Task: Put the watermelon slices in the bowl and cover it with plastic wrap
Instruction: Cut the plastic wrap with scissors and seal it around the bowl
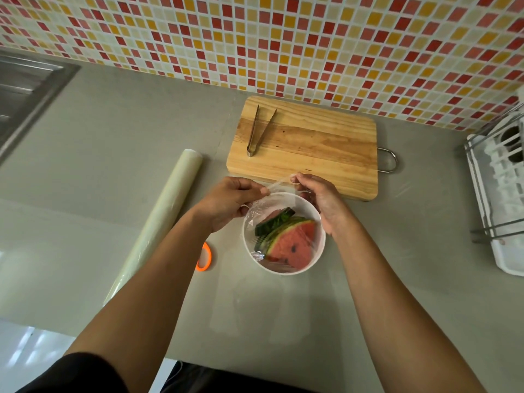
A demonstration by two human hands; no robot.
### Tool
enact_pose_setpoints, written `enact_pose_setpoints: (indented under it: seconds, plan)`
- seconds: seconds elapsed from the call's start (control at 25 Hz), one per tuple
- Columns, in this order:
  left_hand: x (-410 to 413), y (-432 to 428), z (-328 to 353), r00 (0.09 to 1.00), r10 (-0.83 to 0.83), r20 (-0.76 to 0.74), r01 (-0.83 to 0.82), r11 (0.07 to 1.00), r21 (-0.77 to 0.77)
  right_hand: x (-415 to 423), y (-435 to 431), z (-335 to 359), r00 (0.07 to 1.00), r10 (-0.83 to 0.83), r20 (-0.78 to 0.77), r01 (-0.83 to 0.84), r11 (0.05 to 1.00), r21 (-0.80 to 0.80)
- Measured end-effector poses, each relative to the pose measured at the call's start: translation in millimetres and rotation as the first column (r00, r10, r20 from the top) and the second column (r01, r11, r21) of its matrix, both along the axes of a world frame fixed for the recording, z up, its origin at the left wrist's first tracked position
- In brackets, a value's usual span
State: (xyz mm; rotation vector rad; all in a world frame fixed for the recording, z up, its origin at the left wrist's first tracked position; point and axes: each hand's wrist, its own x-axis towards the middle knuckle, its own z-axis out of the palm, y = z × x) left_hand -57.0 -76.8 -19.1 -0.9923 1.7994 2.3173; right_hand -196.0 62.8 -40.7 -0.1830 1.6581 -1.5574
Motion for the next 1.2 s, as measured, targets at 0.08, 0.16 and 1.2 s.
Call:
enact_pose_setpoints:
  seconds: [0.08, 0.16, 1.2]
  plan:
    - [-1.7, 0.1, -5.3, 1.0, 0.017, -0.01, -0.017, 1.0, -0.012, 0.2, 0.6, -0.3, 0.999, 0.012, -0.03, -0.011, 1.0, 0.016]
    - [-3.3, 1.6, -10.3, 0.999, 0.045, -0.004, -0.045, 0.998, -0.04, 1.7, 0.2, -1.8, 0.996, 0.017, -0.089, -0.014, 0.999, 0.033]
    - [-16.8, 3.4, -34.1, 0.997, -0.063, -0.041, 0.044, 0.932, -0.359, 19.1, 5.6, -7.8, 0.975, -0.22, -0.034, 0.222, 0.952, 0.21]
